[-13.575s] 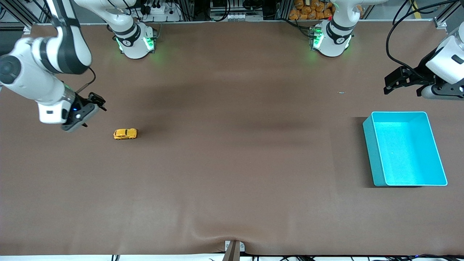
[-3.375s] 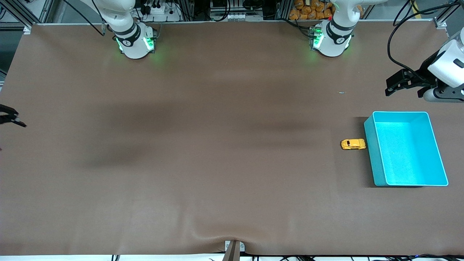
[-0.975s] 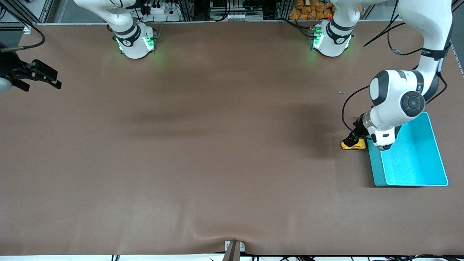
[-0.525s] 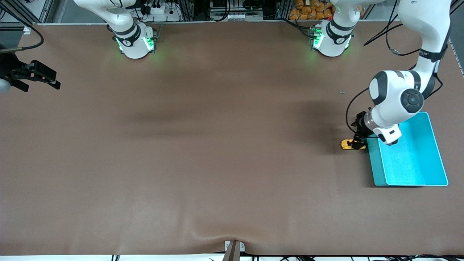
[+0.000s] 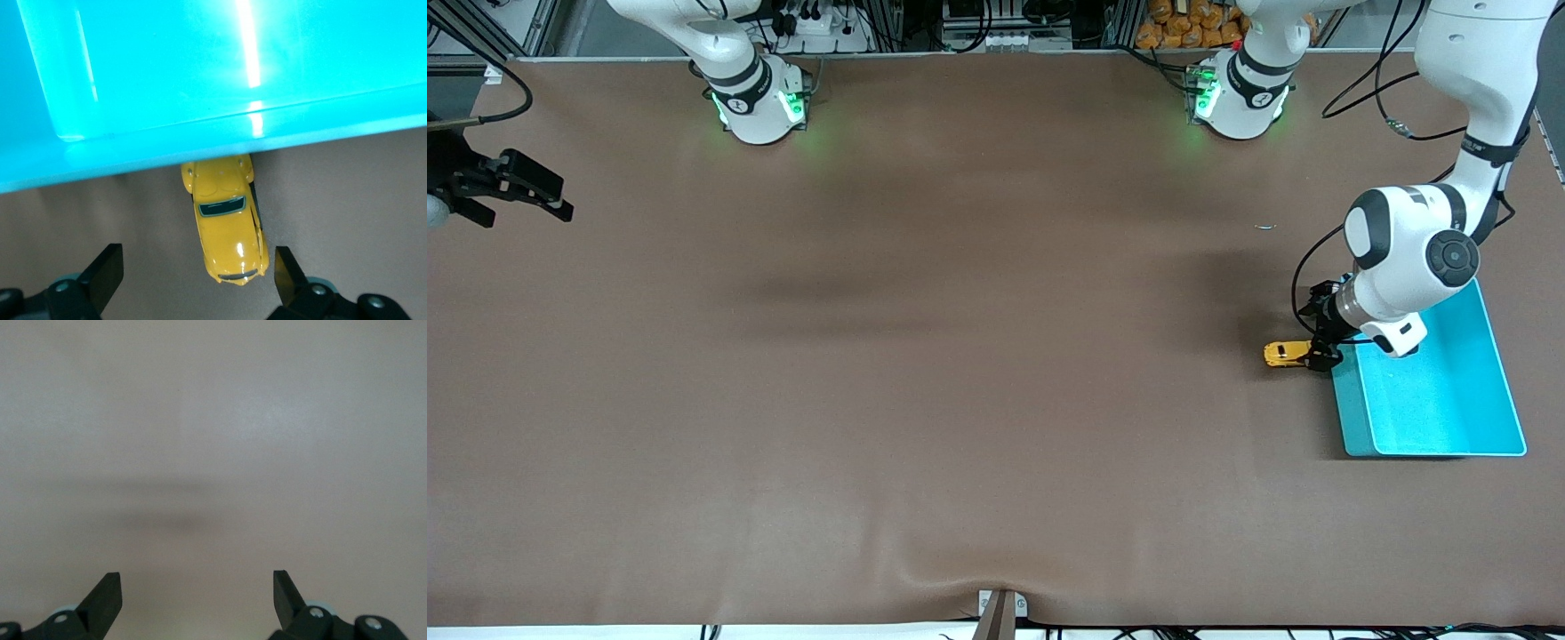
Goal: Wind and store yellow beetle car
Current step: 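Close the left gripper around the yellow car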
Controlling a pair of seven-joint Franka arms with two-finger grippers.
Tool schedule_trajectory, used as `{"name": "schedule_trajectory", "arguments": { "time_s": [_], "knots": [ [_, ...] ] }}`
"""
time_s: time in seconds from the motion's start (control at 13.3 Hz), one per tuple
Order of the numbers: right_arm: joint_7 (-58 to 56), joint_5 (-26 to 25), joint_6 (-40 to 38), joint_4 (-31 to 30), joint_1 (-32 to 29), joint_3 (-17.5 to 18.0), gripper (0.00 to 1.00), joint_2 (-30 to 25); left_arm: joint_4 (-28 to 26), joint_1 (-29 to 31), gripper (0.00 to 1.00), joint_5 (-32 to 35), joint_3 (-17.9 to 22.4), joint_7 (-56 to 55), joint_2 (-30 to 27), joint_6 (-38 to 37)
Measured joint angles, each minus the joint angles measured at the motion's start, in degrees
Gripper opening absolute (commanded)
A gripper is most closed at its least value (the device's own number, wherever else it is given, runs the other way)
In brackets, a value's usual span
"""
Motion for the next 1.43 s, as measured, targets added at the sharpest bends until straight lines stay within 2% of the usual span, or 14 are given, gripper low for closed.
{"name": "schedule_trajectory", "arguments": {
  "time_s": [0.6,0.67,0.75,0.82,1.43],
  "knots": [
    [0.0,0.0,-0.3,0.1,-0.9,-1.1,1.00,0.0,0.0,0.0,1.00,0.0,0.0,-0.1,4.3,6.4],
    [0.0,0.0,-0.3,0.1,-0.9,-1.1,1.00,0.0,0.0,0.0,0.42,0.0,0.0,-0.1,4.9,7.1],
    [0.0,0.0,-0.3,0.2,-0.9,-1.1,1.00,0.0,0.0,0.0,0.16,0.0,0.0,-0.2,5.3,7.7],
    [0.0,0.0,-0.3,0.2,-0.9,-1.1,1.00,0.0,0.0,0.0,0.00,0.0,0.0,-0.2,5.5,8.1],
    [0.0,0.0,-0.5,0.3,-1.0,-1.1,1.00,0.0,1.3,-0.2,0.00,0.0,-0.4,-2.1,4.6,8.7]
  ]
}}
